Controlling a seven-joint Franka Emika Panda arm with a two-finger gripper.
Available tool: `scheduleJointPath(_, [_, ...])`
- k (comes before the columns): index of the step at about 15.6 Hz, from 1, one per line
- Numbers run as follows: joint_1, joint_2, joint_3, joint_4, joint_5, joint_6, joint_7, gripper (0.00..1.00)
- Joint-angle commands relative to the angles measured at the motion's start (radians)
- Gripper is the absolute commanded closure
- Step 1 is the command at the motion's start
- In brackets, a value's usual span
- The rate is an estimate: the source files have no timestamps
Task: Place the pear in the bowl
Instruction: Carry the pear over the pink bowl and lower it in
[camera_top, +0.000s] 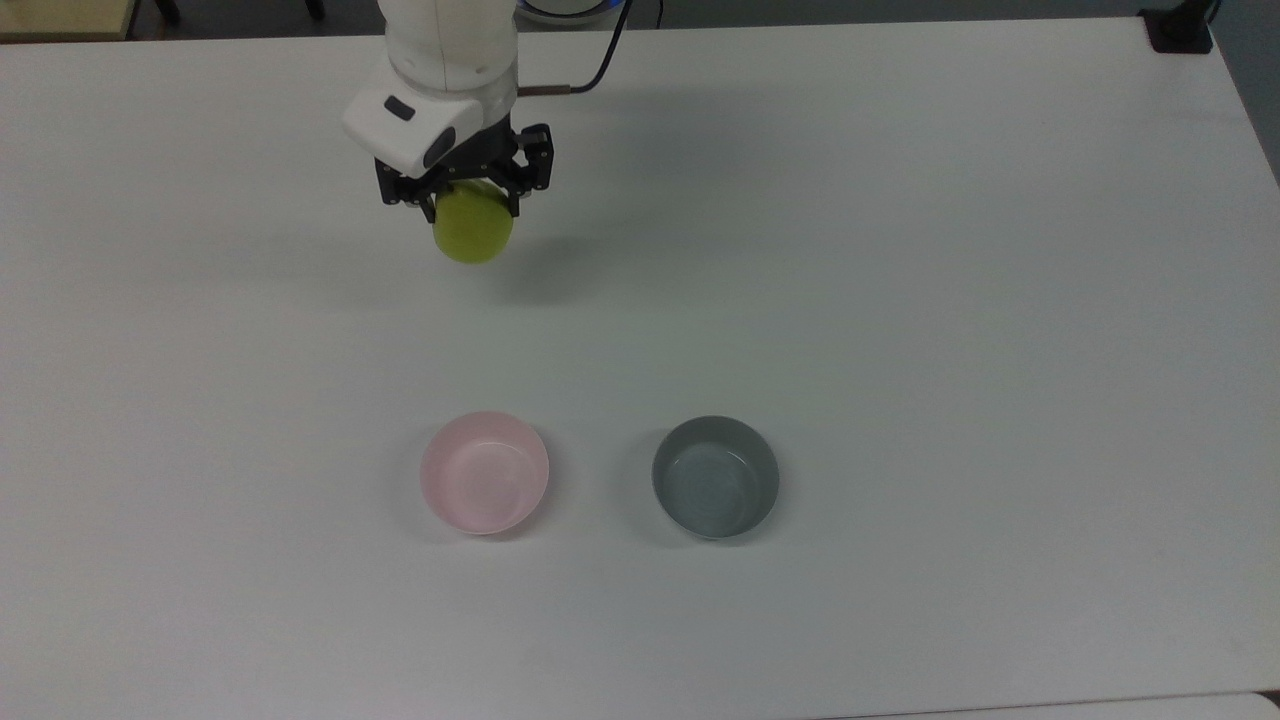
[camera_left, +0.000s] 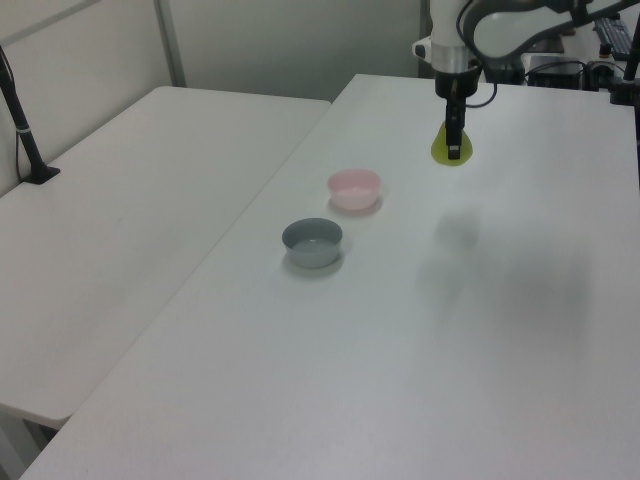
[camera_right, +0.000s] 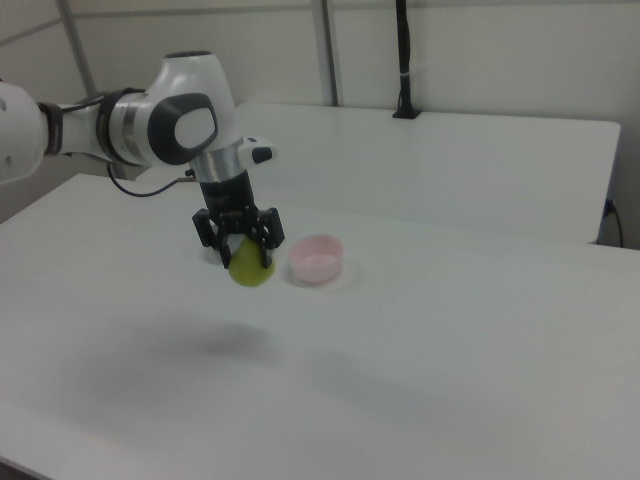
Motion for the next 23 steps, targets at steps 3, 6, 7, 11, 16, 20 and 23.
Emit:
scheduleJointPath(3, [0.012, 0.057, -0.007, 0.098, 0.027, -0.023, -0.015, 0.67])
scheduleJointPath(6, [0.012, 0.138, -0.007, 0.209, 0.082, -0.023, -0.003, 0.67])
scheduleJointPath(7, [0.010, 0.170, -0.007, 0.244, 0.084, -0.023, 0.003, 0.67])
scheduleJointPath(11, [0.007, 0.333, -0.007, 0.451, 0.079, -0.019, 0.084, 0.67])
scheduleJointPath(16, [0.007, 0.433, -0.007, 0.519, 0.076, 0.178, 0.155, 0.67])
scheduleJointPath(20, [0.022, 0.477, -0.008, 0.520, 0.072, 0.276, 0.184, 0.67])
scheduleJointPath(23, [0.022, 0.490, -0.008, 0.507, 0.066, 0.278, 0.180, 0.67])
